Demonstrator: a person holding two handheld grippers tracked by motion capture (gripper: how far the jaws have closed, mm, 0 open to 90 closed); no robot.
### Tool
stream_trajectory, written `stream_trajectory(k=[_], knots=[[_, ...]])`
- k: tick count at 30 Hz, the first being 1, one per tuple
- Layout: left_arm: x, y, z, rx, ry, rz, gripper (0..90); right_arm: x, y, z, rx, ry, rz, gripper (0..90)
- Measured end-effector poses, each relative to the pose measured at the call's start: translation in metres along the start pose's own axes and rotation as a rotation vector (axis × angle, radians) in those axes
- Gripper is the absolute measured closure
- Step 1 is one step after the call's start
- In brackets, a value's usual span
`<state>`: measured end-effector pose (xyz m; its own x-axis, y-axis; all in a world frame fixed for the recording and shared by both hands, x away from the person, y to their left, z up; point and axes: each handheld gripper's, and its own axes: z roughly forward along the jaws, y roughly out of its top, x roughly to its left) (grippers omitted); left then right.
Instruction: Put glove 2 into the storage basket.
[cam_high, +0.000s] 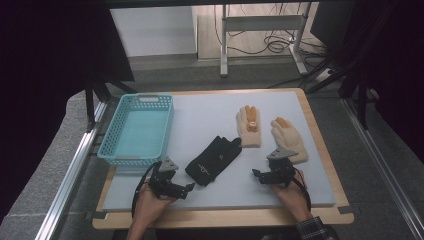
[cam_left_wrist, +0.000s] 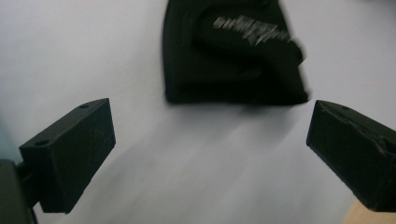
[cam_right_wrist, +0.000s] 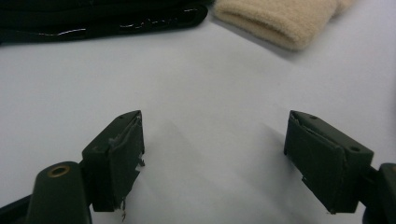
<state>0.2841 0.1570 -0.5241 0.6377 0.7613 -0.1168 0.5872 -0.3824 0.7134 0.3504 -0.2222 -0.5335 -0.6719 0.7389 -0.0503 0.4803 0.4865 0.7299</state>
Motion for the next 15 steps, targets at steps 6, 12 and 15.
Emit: stream_trajectory(k=[6, 12, 15], knots=[[-0.014, 0.035, 0.010, 0.026, -0.032, 0.037, 0.4, 0.000, 0.000, 0.000, 0.000, 0.000, 0.000, 19.6], [-0.017, 0.067, 0.037, 0.079, -0.035, 0.059, 0.0, 0.000, 0.000, 0.000, 0.000, 0.000, -0.002, 19.6], [-0.012, 0.078, 0.053, 0.107, -0.029, 0.057, 0.0, 0.000, 0.000, 0.000, 0.000, 0.000, -0.001, 19.6]])
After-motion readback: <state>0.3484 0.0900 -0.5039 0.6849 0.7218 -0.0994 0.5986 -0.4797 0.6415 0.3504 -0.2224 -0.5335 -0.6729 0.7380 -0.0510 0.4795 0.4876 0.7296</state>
